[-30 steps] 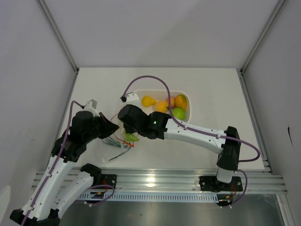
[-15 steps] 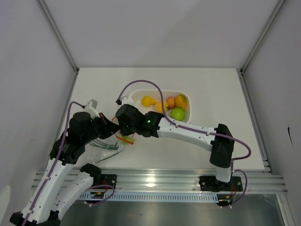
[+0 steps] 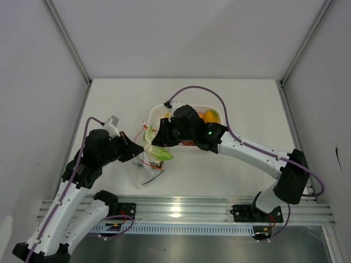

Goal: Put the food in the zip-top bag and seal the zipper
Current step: Place the fake vegetable in the zipper food storage bag.

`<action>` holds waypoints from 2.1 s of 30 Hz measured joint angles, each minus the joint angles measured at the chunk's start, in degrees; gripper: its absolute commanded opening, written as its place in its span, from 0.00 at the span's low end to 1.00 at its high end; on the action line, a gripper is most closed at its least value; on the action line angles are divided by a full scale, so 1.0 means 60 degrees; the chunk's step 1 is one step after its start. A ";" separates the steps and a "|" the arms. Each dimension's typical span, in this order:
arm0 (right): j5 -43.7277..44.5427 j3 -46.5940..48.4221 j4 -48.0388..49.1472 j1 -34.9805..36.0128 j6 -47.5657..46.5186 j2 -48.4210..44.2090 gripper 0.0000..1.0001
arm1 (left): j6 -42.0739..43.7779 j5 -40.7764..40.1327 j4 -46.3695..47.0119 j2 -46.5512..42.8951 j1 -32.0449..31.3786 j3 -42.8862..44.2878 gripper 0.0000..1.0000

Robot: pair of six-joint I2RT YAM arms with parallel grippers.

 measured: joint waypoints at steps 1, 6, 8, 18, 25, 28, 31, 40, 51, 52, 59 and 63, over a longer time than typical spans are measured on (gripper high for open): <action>-0.0138 -0.0022 0.0058 -0.0007 0.0007 -0.0124 0.01 | 0.0000 0.0062 0.0022 0.0036 0.0000 -0.0015 0.01; -0.0459 -0.0004 0.0076 0.0004 -0.0248 -0.0055 0.01 | 0.0011 0.0364 0.0113 0.0051 0.0007 -0.0033 0.01; -0.0503 0.0080 0.0058 0.0025 -0.0342 0.0131 0.01 | 0.0015 0.0372 0.0036 0.0073 0.0033 -0.0102 0.00; 0.0226 0.0943 -0.0769 0.0528 -0.0535 0.1457 0.02 | 0.0091 0.0138 -0.0616 0.0189 0.0189 -0.0594 0.00; 0.0637 0.1362 -0.1381 0.0761 -0.0557 0.1738 0.01 | 0.0102 0.0062 -0.0896 0.0251 0.0200 -0.0627 0.01; 0.0605 0.1155 -0.1224 0.0772 -0.0561 0.1683 0.01 | 0.0109 0.0058 -0.0954 0.0251 0.0200 -0.0627 0.01; 0.0608 0.0812 -0.1031 0.0823 -0.0565 0.1632 0.01 | 0.0171 0.0062 -0.1049 0.0251 0.0197 -0.0619 0.00; 0.0189 0.0004 -0.0433 0.1413 -0.0561 0.1712 0.01 | 0.0168 0.0747 -0.0426 0.0291 0.0025 0.0270 0.01; 0.0696 -0.0018 0.0117 0.0980 -0.0084 0.1719 0.11 | 0.0138 0.1279 0.0069 0.0423 -0.0036 0.0186 0.01; 0.0929 -0.0076 0.0335 0.0907 0.0026 0.1698 0.11 | 0.0127 0.1362 0.0106 0.0372 -0.0040 0.0175 0.00; 0.2098 -0.1242 0.1483 0.0393 0.1246 0.1122 0.23 | -0.0087 0.1730 0.0514 0.0164 -0.0040 -0.0277 0.00; 0.2182 -0.0863 0.1300 0.0459 0.1242 0.1271 0.49 | -0.0117 0.1843 0.0601 0.0226 -0.0044 -0.0324 0.01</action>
